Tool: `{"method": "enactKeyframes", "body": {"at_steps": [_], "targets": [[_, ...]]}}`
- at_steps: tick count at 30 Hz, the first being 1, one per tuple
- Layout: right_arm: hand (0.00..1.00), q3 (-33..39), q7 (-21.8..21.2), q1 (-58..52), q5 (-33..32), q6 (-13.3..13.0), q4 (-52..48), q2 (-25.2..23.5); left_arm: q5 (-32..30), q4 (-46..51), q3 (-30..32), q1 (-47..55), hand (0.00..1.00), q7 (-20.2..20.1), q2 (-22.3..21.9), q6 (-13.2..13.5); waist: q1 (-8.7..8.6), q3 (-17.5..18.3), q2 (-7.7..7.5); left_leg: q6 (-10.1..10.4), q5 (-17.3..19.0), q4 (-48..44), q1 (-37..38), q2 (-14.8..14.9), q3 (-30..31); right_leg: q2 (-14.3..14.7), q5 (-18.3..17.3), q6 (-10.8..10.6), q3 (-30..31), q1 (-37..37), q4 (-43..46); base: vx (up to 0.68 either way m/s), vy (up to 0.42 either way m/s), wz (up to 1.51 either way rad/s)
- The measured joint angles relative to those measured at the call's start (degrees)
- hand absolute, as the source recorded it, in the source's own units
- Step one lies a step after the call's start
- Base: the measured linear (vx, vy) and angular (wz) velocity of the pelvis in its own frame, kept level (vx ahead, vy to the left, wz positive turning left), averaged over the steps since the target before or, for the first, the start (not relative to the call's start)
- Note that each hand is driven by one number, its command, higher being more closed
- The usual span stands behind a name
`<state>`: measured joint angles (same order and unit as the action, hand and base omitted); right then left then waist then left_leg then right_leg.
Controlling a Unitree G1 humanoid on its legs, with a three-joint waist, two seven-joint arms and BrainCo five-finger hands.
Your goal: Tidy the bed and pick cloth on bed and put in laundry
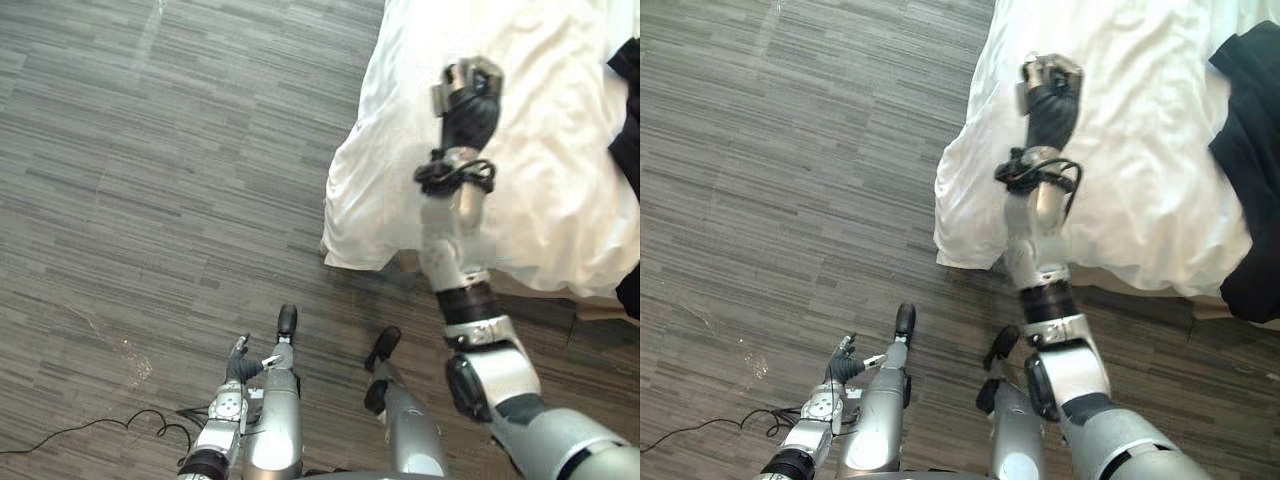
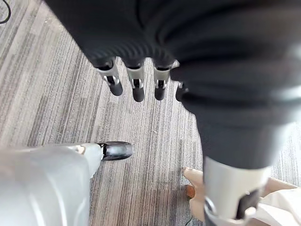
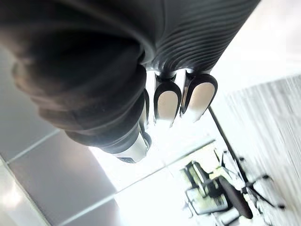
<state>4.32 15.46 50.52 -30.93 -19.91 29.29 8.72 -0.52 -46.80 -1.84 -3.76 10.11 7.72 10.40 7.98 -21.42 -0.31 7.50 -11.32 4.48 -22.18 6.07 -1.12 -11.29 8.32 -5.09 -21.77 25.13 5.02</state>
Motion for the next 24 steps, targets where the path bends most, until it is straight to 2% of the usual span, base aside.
{"method": "enactKeyframes", "body": {"at_steps": [2,3,4,7,9,11,13,15,17,18,19,20,21,23,24], "targets": [[1.0,1.5,1.2,-1.0,0.1,0.5,5.5,1.3,0.0,0.0,0.2,-0.5,0.0,0.1,-0.2,0.0,-0.11,-0.7,1.52,0.0,0.0,0.0,-0.2,-0.5,-1.1,-0.4,0.3,0.0,1.5,1.1,0.1,-0.03,-0.018,-0.24],[1.0,2.6,0.9,-2.5,0.2,0.1,7.1,2.1,0.1,-0.2,0.2,-1.1,0.0,0.2,-0.4,0.1,-0.43,-1.3,2.63,0.0,0.0,0.0,-0.4,-0.7,-1.5,-0.6,0.4,0.1,1.8,1.5,0.0,-0.04,-0.014,-0.17],[1.0,2.5,0.4,-3.4,1.1,-0.6,6.0,2.4,0.1,-0.8,0.2,-1.6,0.0,0.4,-0.4,0.1,-1.08,-1.3,3.05,0.0,0.0,0.0,-0.9,-0.9,-2.0,-0.7,0.7,-0.1,2.4,2.3,0.0,-0.04,-0.019,-0.19],[1.0,2.9,-0.2,-4.8,1.4,-1.2,6.2,2.9,0.1,-1.1,0.3,-3.0,0.0,0.4,-0.6,0.1,-1.62,-1.4,3.07,-0.4,0.4,-0.1,-1.0,-0.9,-3.0,-0.6,1.0,-0.1,3.4,2.9,-0.2,-0.03,-0.036,-0.14],[1.0,4.8,-1.6,-9.1,1.2,-2.3,4.7,2.1,0.1,-0.3,0.8,-3.1,0.0,0.4,-0.6,0.0,-2.68,-1.3,2.95,-0.7,0.9,-0.7,-1.0,-1.0,-3.2,-0.7,0.9,-0.2,3.0,2.3,-0.2,-0.01,-0.024,0.09],[1.0,8.0,-1.9,-15.2,-0.1,-2.0,2.0,1.0,0.2,2.9,2.4,-1.6,0.0,0.3,-0.7,-0.1,-2.84,-1.3,2.13,-1.7,1.7,-1.8,-1.0,-0.9,-3.7,-0.9,0.8,-0.3,3.2,1.9,-0.3,0.0,0.0,0.0],[1.0,14.4,-1.6,-24.1,-3.0,0.8,2.5,0.1,0.3,5.3,3.8,-0.1,0.0,0.3,-1.1,0.0,-2.82,-1.2,1.62,-2.6,2.3,-2.9,-0.9,-0.8,-4.2,-1.1,0.5,-0.4,3.1,1.3,-0.3,0.02,-0.029,-0.03],[1.0,20.2,-0.5,-36.6,-5.8,3.5,4.1,-2.2,0.9,5.8,5.1,1.5,0.0,0.0,-2.5,-0.1,-3.09,-1.1,1.26,-2.5,3.7,-3.3,0.1,-0.7,-5.6,-1.0,0.0,-0.3,3.9,0.9,-0.2,0.07,-0.022,-0.31],[1.0,22.4,-0.5,-45.5,-7.0,4.8,4.0,-5.0,0.9,5.7,6.9,4.1,0.0,-0.1,-3.6,-0.6,-4.95,-0.7,0.34,-2.5,5.0,-3.3,2.2,-0.1,-8.3,-0.5,-0.5,-0.3,5.8,0.4,-0.3,0.1,-0.036,-0.72],[0.0,22.9,-0.5,-50.7,-6.8,5.1,4.0,-6.4,1.0,5.7,7.5,5.9,0.0,-0.2,-4.3,-1.2,-6.24,0.0,-0.41,-2.2,6.4,-3.8,4.4,0.8,-10.7,0.3,-1.1,0.0,6.9,-0.6,-0.4,0.15,-0.063,-1.07],[0.0,22.6,-0.6,-55.3,-6.7,5.3,3.9,-7.6,0.9,5.5,7.9,7.8,0.0,-0.3,-4.7,-1.3,-7.48,1.2,-1.62,-1.7,8.3,-5.3,6.8,2.0,-13.4,1.2,-1.3,0.2,8.1,-2.2,-0.8,0.16,-0.066,-1.16],[0.0,22.5,-0.6,-57.5,-6.6,5.4,3.6,-8.2,0.8,4.8,8.4,8.3,0.0,-0.6,-4.7,-1.4,-7.61,2.3,-1.95,-1.3,9.3,-6.0,7.9,2.8,-14.7,1.6,-1.3,0.2,8.7,-2.9,-1.0,0.21,-0.092,-1.26],[0.0,22.3,-0.6,-61.5,-6.1,5.6,3.5,-8.6,0.7,3.4,8.6,9.0,0.0,-1.5,-5.4,-1.5,-7.71,4.9,-2.34,-0.4,11.0,-7.4,10.0,4.3,-17.2,3.3,-1.3,0.2,10.2,-4.3,-1.3,0.14,-0.065,-1.06],[0.0,21.3,-1.2,-66.0,-3.3,6.8,3.6,-8.7,-0.4,1.5,8.6,10.3,0.0,-2.6,-6.9,-1.5,-9.02,9.1,-2.09,1.4,13.9,-9.1,15.4,7.2,-21.5,6.6,-2.3,0.7,13.7,-7.0,-1.0,0.23,-0.088,-1.19],[0.0,21.1,-1.6,-66.1,-2.6,7.0,3.7,-8.8,-0.6,1.0,8.6,10.4,0.0,-2.6,-7.1,-1.6,-9.05,9.5,-2.02,1.9,14.6,-9.5,16.9,7.8,-22.4,7.4,-2.4,0.6,14.7,-7.6,-0.7,0.25,-0.082,-1.14]]}}
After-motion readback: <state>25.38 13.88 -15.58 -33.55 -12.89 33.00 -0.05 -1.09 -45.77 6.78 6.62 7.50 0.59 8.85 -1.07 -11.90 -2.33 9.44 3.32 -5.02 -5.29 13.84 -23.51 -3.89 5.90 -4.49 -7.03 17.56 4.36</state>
